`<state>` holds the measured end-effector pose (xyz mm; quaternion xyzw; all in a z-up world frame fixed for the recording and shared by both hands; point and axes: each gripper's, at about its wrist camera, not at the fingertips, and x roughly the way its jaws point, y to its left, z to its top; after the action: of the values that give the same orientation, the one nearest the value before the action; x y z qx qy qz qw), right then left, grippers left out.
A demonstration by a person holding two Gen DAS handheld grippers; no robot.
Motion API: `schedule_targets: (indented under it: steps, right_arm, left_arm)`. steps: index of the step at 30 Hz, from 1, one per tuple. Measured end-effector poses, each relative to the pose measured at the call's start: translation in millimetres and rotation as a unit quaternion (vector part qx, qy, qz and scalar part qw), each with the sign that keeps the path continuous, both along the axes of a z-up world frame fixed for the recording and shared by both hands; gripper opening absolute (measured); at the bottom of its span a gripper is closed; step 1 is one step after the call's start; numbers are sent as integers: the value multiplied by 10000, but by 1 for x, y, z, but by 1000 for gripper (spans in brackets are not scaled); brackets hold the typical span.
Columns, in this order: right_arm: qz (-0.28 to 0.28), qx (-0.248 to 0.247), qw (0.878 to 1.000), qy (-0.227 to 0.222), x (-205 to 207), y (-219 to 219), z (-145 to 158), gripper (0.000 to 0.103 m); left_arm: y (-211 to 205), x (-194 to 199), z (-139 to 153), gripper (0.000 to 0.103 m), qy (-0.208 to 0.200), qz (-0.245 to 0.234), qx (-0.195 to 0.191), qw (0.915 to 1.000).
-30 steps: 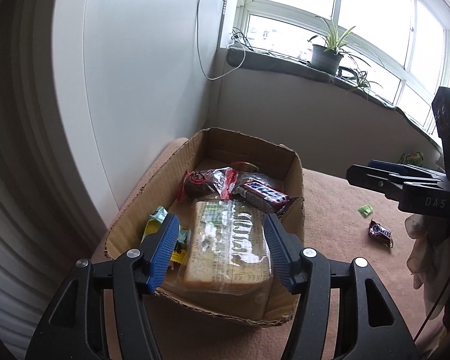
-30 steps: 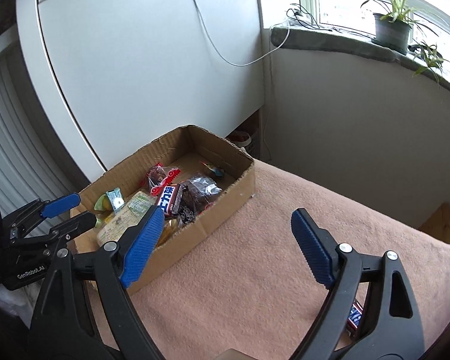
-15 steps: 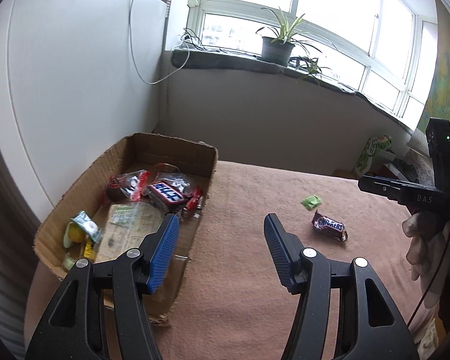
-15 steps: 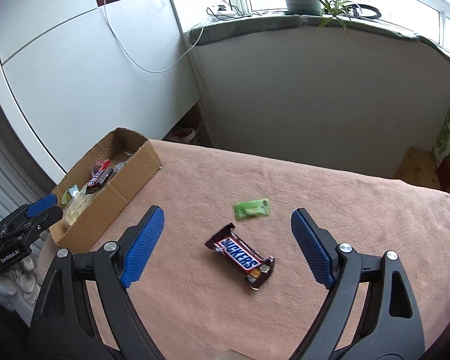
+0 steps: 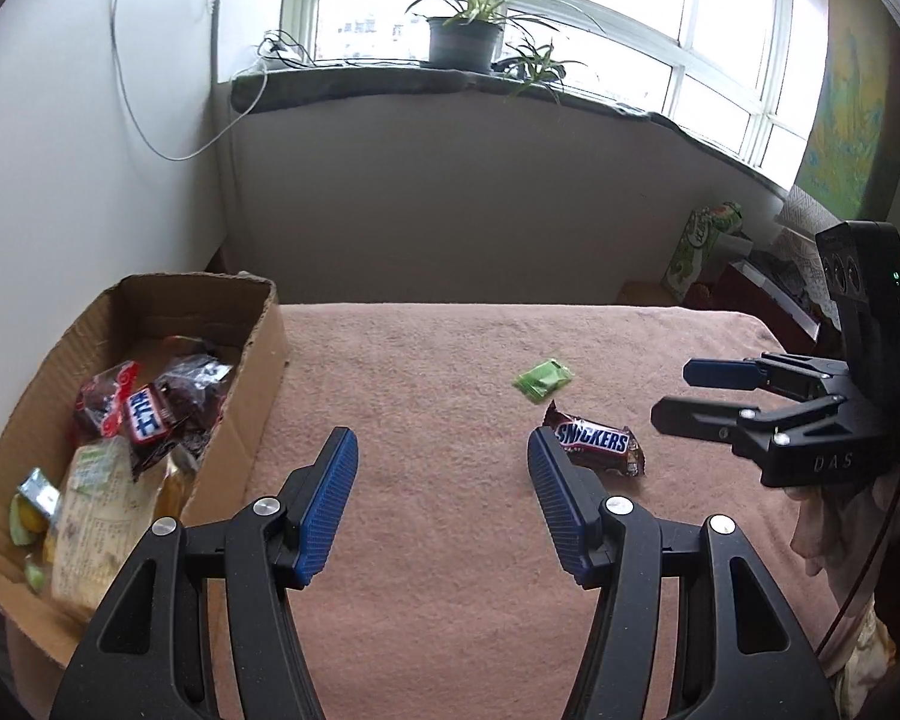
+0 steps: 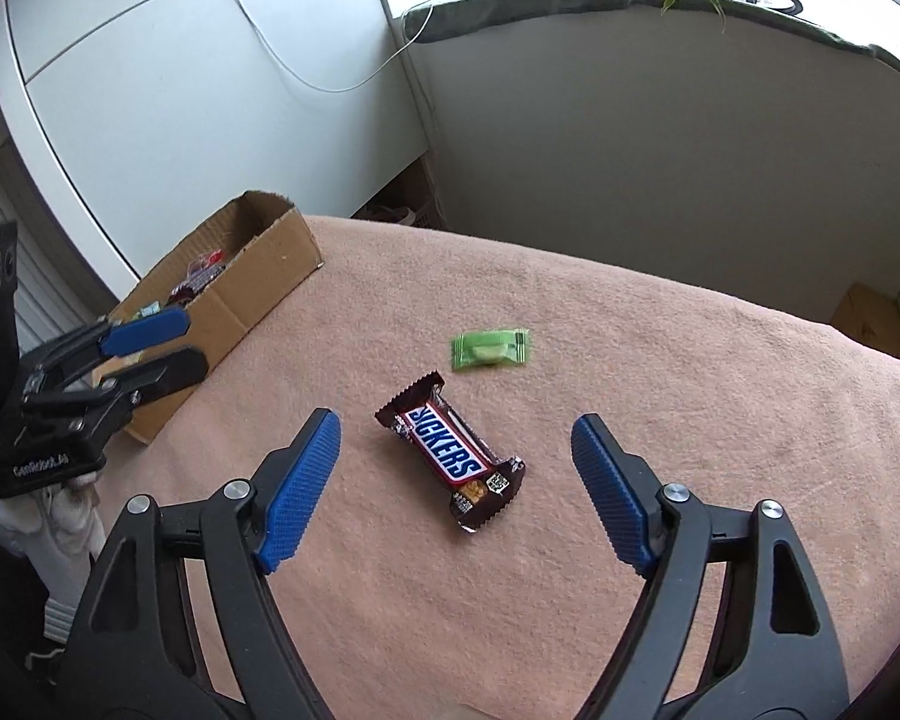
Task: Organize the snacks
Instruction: 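Move both open grippers back to the light green packet and Snickers, then grasp the light green packet with the left gripper while the right grasps the Snickers bar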
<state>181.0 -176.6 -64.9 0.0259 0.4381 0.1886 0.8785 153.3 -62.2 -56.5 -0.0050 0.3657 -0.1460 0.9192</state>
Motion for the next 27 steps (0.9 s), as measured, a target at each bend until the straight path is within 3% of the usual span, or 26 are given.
schedule_targets:
  steps: [2, 4, 9, 14, 18, 27]
  right_arm:
    - [137, -49, 9999, 27, -1, 3, -7, 75]
    - [261, -101, 9996, 61, -2, 4, -13, 69]
    - [506, -209, 9985, 96, 0, 8, -22, 69]
    - [740, -316, 9967, 102, 3, 16, -30, 68]
    - [816, -293, 9961, 143, 4, 16, -34, 60]
    - [803, -197, 9964, 184, 12, 11, -42, 60]
  left_arm:
    - [-9, 13, -4, 57, 63, -134, 1, 9999]
    - [-20, 28, -9, 47, 212, -337, -42, 9992]
    - [-45, 59, -27, 45, 477, -645, -8, 9968]
    - [-70, 74, -41, 42, 567, -969, 321, 9932]
    - [-82, 83, -49, 40, 629, -1167, 520, 9898]
    - [-102, 95, -61, 40, 714, -1516, 998, 9808]
